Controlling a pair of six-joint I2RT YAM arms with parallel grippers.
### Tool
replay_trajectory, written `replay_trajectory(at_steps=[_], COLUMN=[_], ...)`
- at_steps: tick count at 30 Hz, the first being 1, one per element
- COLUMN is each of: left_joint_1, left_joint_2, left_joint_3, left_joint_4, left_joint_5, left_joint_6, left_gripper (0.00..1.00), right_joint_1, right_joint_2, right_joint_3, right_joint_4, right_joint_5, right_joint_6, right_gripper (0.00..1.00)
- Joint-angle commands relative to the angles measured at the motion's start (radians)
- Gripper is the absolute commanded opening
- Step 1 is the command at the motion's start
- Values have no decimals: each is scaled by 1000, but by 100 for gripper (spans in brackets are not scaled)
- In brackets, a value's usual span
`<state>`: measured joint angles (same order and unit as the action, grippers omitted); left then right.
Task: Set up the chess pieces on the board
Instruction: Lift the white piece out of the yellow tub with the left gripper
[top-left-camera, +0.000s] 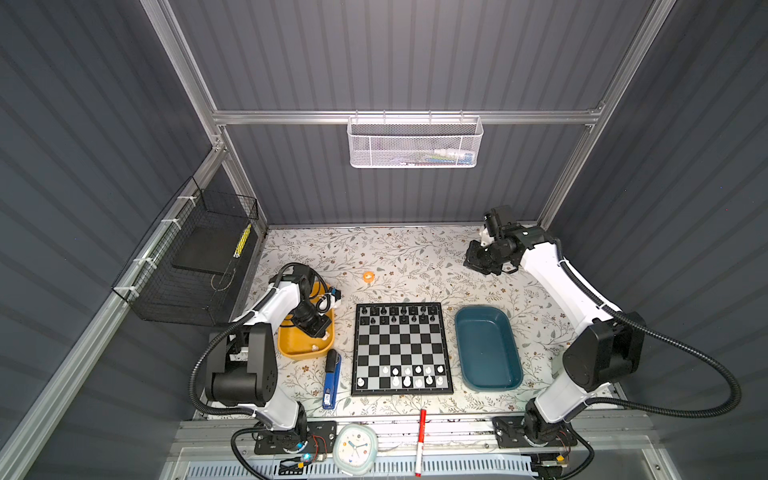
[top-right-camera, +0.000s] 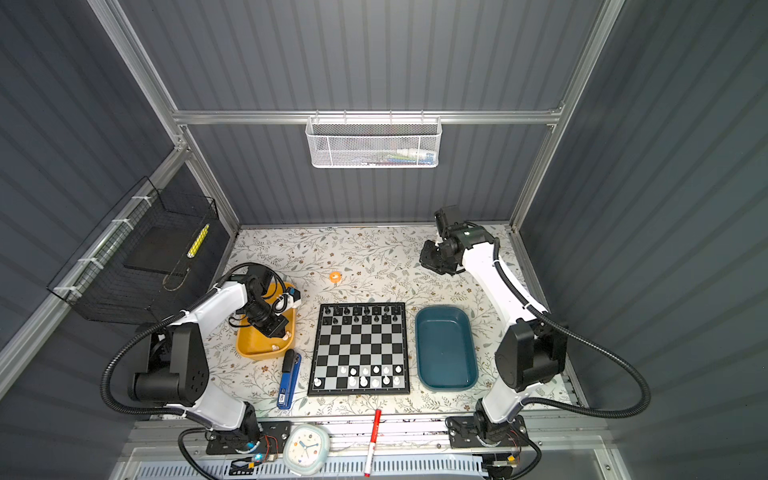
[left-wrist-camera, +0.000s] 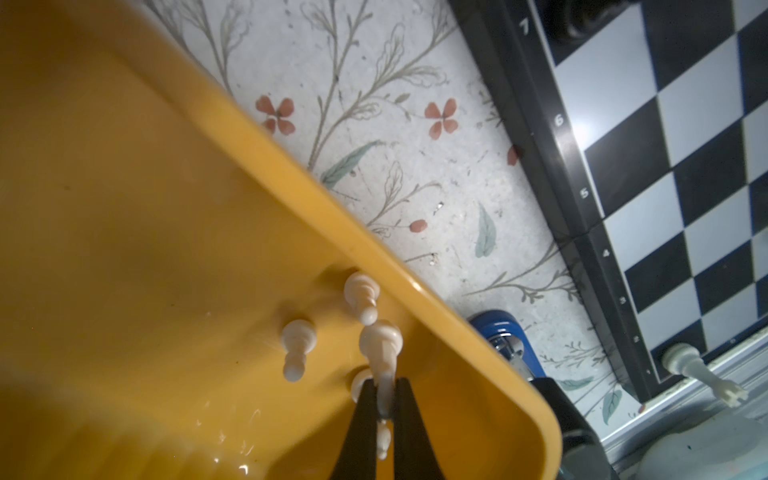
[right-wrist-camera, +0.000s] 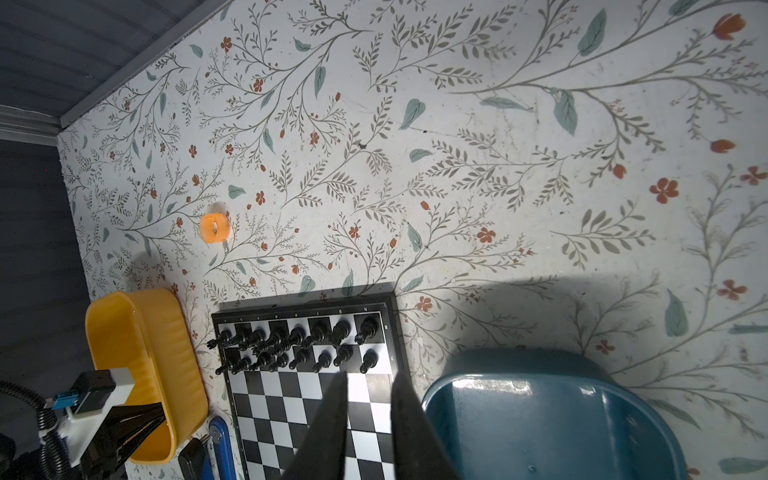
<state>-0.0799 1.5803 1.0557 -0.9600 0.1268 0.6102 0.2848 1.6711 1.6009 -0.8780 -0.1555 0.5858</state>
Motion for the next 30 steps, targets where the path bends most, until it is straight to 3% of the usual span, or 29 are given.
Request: replay_trajectory(at_steps=[1, 12, 25, 30], left_joint_1=[-4, -4, -4, -52], left_joint_2=[-33, -86, -83, -91], left_joint_3=[30, 43, 218, 251], left_joint_4=[-48, -115, -209, -236], left_joint_5=[4, -23, -13, -4], left_joint_6=[5, 45, 136, 175], left_gripper=[4, 3, 3, 4], right_joint_1=[6, 6, 7, 6], right_joint_2=[23, 12, 10, -3], right_joint_3=[6, -15, -24, -45], right_joint_4=[8, 30, 62, 84], right_joint_5=[-11, -19, -38, -42], right_joint_6=[-15, -18, -59, -71], right_gripper=[23, 23, 23, 23])
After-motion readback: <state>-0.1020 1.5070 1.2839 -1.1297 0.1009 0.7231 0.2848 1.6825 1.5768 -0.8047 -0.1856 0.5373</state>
